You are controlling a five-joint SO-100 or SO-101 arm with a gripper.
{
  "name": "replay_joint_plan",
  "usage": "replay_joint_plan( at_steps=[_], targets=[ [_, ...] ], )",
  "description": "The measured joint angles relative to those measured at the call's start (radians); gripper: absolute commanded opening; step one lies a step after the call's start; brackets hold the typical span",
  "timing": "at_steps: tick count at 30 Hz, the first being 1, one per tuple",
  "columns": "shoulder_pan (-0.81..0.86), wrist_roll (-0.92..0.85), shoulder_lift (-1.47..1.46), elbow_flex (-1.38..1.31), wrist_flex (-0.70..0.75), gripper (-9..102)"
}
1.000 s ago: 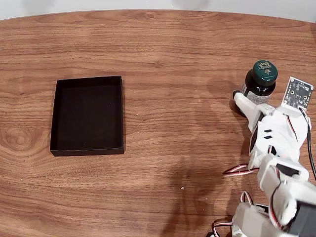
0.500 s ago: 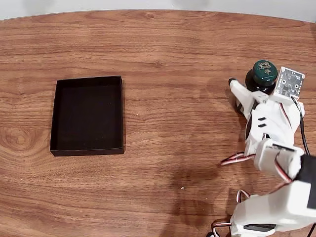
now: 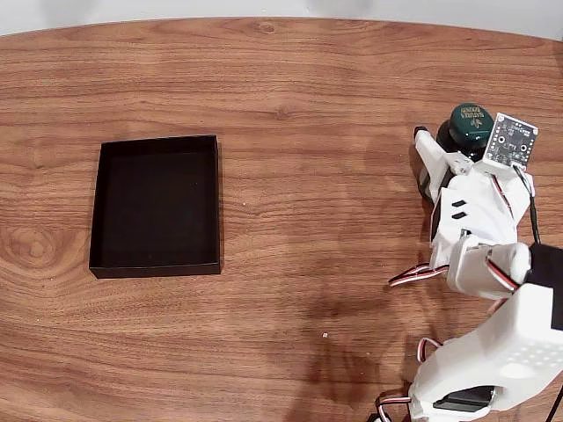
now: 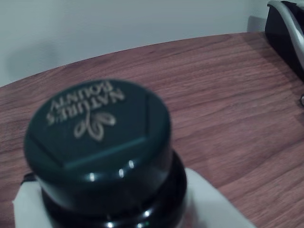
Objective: Pick up the pill bottle and place it in the black box.
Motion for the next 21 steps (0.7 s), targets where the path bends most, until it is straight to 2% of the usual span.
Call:
replay_joint_plan(
  at_steps=[8, 21],
  targets=[
    [-0.026, -0.026, -0.003, 0.0, -0.015, 14],
    [-0.123, -0.064, 0.081, 0.118, -0.078, 11]
  ],
)
